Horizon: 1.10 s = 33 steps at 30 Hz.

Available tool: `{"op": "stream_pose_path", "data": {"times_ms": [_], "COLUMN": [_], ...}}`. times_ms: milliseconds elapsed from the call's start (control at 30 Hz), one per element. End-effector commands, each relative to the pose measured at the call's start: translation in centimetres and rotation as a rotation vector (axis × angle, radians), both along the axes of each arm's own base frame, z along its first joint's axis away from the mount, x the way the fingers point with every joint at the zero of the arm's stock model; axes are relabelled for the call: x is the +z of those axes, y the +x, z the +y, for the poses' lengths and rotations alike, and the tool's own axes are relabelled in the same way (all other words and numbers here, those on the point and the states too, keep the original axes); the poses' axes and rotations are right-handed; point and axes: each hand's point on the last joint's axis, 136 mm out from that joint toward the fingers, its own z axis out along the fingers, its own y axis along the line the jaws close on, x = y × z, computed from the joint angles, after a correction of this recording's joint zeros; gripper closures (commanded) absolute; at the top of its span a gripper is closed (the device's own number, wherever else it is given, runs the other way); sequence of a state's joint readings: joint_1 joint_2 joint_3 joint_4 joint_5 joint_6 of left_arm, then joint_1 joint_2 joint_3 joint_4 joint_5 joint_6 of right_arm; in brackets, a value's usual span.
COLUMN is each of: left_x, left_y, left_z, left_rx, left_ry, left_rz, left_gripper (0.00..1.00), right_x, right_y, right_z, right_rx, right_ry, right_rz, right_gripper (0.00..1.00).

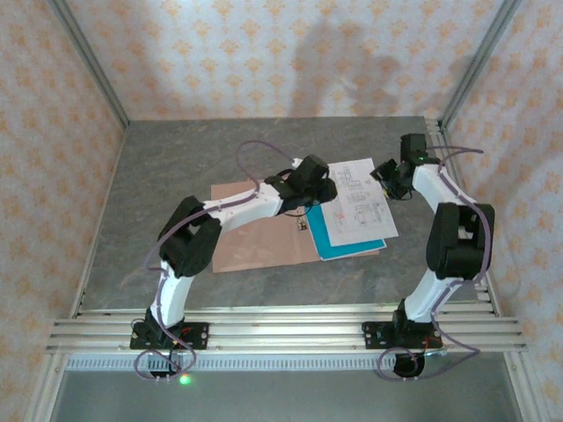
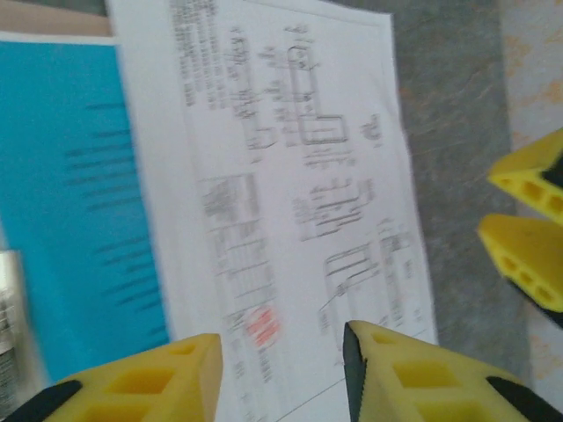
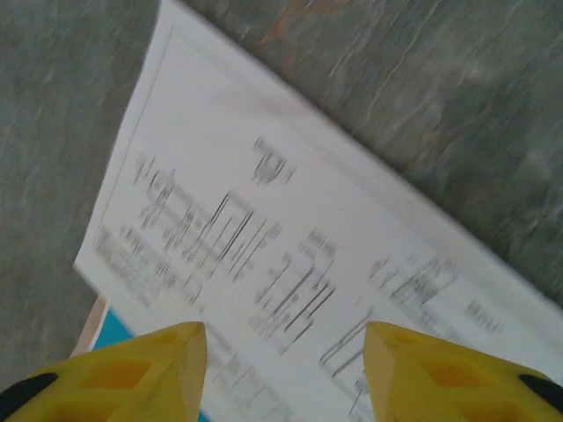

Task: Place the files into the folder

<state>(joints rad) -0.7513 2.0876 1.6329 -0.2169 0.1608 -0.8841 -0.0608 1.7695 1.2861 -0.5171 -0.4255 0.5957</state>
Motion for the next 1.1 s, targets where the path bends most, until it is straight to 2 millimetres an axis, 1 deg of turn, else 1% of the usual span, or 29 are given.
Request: {"op": "stream_pose_path", "data": {"times_ms": [0, 67, 100, 167, 267, 367, 433, 500, 633, 733, 800, 967, 1067], "left_x": [-3.5, -4.0, -4.1, -5.2, -6.7, -7.4, -7.6, -8.0, -9.3, -10.5, -11.0, -11.7, -12.1], "left_y": [1.2, 2.5, 3.1, 4.2, 5.6, 6.4, 6.7, 6.6, 6.0, 5.6, 5.4, 5.3, 5.2], "left_z": [-0.5, -1.2, -1.2, -1.1, -0.9, -0.8, -0.8, -0.7, 0.0, 0.5, 0.7, 1.1, 1.3], "left_rx": [0.005, 0.002, 0.004, 0.008, 0.010, -0.006, -0.018, -0.024, -0.026, -0.028, -0.033, -0.045, -0.051], "left_ry": [0.038, 0.024, 0.023, 0.033, 0.023, 0.035, 0.050, 0.071, 0.110, 0.133, 0.148, 0.180, 0.198], "left_rz": [0.087, 0.090, 0.091, 0.101, 0.112, 0.109, 0.114, 0.123, 0.147, 0.162, 0.166, 0.177, 0.182], "left_gripper": [0.64, 0.68, 0.69, 0.73, 0.74, 0.75, 0.75, 0.76, 0.78, 0.78, 0.78, 0.79, 0.80], "right_x": [0.4, 0.5, 0.5, 0.5, 0.2, -0.2, -0.4, -0.5, -0.4, -1.3, -2.4, -4.1, -4.7], "right_y": [1.9, 3.5, 4.1, 5.7, 7.4, 9.3, 10.5, 11.8, 13.9, 14.7, 15.0, 15.1, 15.0], "right_z": [-1.9, -2.4, -2.5, -3.0, -3.7, -3.8, -3.7, -3.1, -2.4, -2.3, -2.2, -1.4, -0.8], "right_rx": [0.010, 0.015, 0.017, 0.018, 0.028, 0.068, 0.097, 0.143, 0.219, 0.251, 0.273, 0.316, 0.343], "right_ry": [-0.063, -0.081, -0.089, -0.116, -0.161, -0.186, -0.190, -0.187, -0.214, -0.221, -0.213, -0.181, -0.160], "right_rz": [0.011, 0.011, 0.010, -0.004, -0.033, -0.079, -0.115, -0.170, -0.245, -0.216, -0.182, -0.141, -0.135], "right_gripper": [0.46, 0.46, 0.46, 0.46, 0.46, 0.47, 0.48, 0.48, 0.48, 0.47, 0.46, 0.45, 0.45]}}
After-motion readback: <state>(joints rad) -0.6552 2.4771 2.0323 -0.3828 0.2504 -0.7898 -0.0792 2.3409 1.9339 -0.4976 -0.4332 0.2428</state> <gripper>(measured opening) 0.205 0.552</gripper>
